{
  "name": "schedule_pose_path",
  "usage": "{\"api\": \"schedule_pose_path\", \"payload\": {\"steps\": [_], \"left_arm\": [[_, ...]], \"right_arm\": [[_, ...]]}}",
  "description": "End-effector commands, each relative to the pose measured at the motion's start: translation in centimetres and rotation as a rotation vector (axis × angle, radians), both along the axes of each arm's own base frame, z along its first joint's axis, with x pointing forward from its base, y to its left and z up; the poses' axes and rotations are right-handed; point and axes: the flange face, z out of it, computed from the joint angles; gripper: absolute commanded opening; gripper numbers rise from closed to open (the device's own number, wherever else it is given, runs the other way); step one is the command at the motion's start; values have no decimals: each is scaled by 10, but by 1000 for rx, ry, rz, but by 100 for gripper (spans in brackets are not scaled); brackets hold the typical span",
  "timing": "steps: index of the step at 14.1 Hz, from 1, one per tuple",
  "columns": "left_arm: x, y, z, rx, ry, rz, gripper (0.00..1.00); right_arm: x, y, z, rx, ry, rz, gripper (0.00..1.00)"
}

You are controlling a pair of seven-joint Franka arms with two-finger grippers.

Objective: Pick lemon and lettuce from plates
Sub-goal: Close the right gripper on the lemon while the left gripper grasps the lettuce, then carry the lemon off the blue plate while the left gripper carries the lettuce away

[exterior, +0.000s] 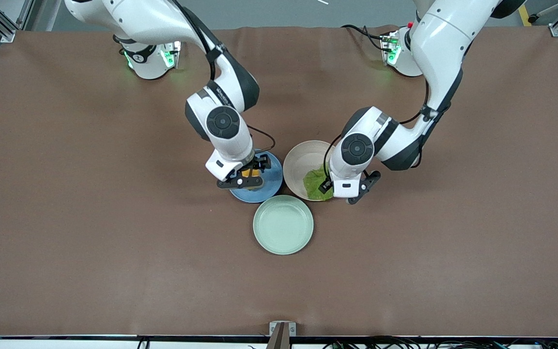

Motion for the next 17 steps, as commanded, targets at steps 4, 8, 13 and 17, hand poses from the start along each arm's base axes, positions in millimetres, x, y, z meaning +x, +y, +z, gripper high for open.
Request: {"api": "schedule_pose_path", "payload": {"steps": [4,8,13,17], "left_arm": [[-13,-3,-18,-21,-37,42,56],[-9,-5,-11,-29,-51,43,3],[12,1,58,-61,-152,68,0],[36,58,133,-19,-214,112,0]], "right_arm": [[-1,-3,-43,-13,27,-24,100],[-6,-2,-60,-28,48,-21,100],[-7,0,-65,-27,46,-17,67],[-14,9,-66,-29,48,-1,30]]}}
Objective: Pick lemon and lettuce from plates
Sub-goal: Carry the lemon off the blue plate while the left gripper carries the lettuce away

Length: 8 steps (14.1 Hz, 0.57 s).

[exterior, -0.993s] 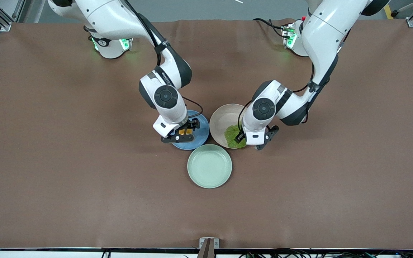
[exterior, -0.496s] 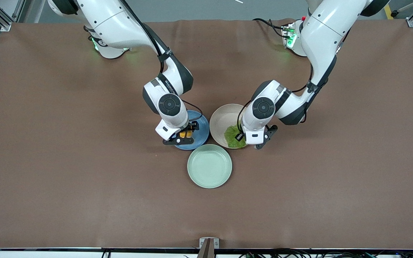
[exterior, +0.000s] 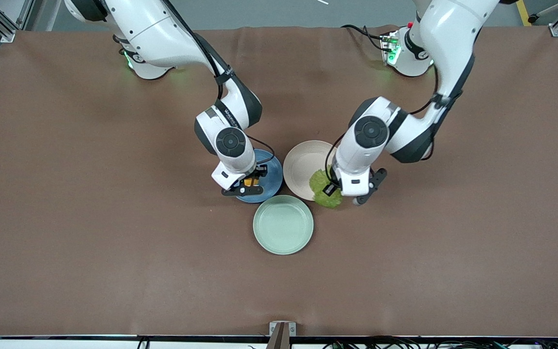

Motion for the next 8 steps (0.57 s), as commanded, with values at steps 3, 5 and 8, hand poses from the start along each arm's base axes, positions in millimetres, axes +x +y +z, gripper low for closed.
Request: {"api": "schedule_pose_path", "payload": {"steps": [3,5,8], "left_arm": [[20,97,48,101,23,-22,0],[31,143,43,121,67,-54,0],[34,187,16,133,115,-49,0]], "right_arm": [[-7,7,10,5,-1,0,21],[-3,-7,58,-11,18,-7,21],[17,-75,147,-37,58,-23,21]]}}
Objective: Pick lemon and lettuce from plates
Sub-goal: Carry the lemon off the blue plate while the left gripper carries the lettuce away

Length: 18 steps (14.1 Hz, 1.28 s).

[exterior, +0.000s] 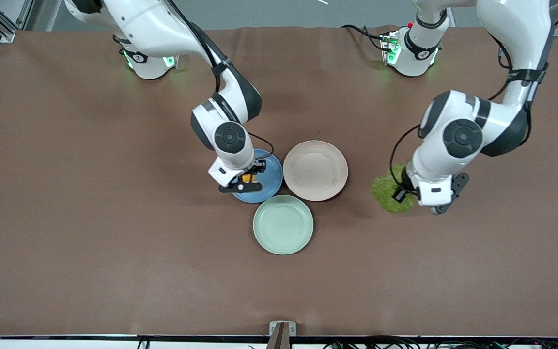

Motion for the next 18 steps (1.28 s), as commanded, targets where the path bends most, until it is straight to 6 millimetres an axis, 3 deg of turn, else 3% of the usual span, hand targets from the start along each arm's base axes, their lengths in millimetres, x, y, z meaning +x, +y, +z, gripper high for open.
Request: {"api": "schedule_pose_path", "payload": {"steps": [1,3,4,6,8,10,12,13,14,15,16,18], "left_arm": [[-2,40,-23,37,32,-12,0],[2,68,-35,45,45,18,0],[3,78,-39,43,50,35,0],[8,91,-54,25,43,57,0],[11,101,-69,13,39,71,1],[12,107,-82,30,39,57,1],[13,109,-89,39,38,46,5],[13,114,-91,38,43,56,19],[13,113,-91,40,47,62,48],[13,111,-89,42,44,73,86],[13,108,-79,47,35,69,100],[17,107,-36,71,6,52,100]], "right_arm": [[14,-89,95,0,32,5,21],[39,-176,124,-9,51,20,21],[48,-214,125,-29,54,36,21],[69,-312,116,-42,66,37,21],[76,-386,99,-14,46,57,21],[67,-439,60,6,-2,72,21],[59,-471,30,10,-45,73,21],[57,-485,10,12,-51,59,21],[58,-497,-8,6,-60,48,21],[60,-508,-25,-16,-66,81,21],[61,-520,-38,-30,-82,96,21],[63,-528,-62,-28,-101,86,21]]}}
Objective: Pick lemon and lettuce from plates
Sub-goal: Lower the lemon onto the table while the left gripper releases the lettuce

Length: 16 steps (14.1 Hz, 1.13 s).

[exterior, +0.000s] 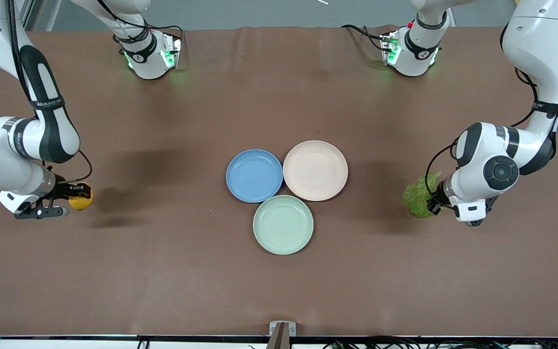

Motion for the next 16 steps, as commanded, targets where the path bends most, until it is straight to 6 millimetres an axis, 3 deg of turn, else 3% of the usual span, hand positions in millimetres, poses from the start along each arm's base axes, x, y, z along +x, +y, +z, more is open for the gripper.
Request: {"api": "schedule_pose_path", "payload": {"steps": [1,2,5,6,7,8,11,13,16], "left_arm": [[2,-4,65,55,-40,-16,100],[-1,-17,86,58,-45,-58,100],[5,-27,147,73,-51,-176,100],[6,-28,169,77,-52,-206,100],[6,-31,183,80,-47,-240,100],[7,-30,197,77,-41,-278,100],[2,-36,237,73,-45,-347,100],[-3,-33,270,80,-36,-366,100],[-10,-30,296,58,12,-453,100]], "right_arm": [[2,-9,-23,-4,-22,21,21],[1,-9,-31,-2,-17,20,22],[-3,-12,-51,8,9,6,28],[-3,-11,-51,8,14,8,41],[-3,-10,-49,8,17,8,74],[-1,-9,-41,6,11,6,100],[8,5,34,-2,35,15,100],[6,39,90,-6,38,13,100],[-16,97,180,-28,29,-22,100]]}}
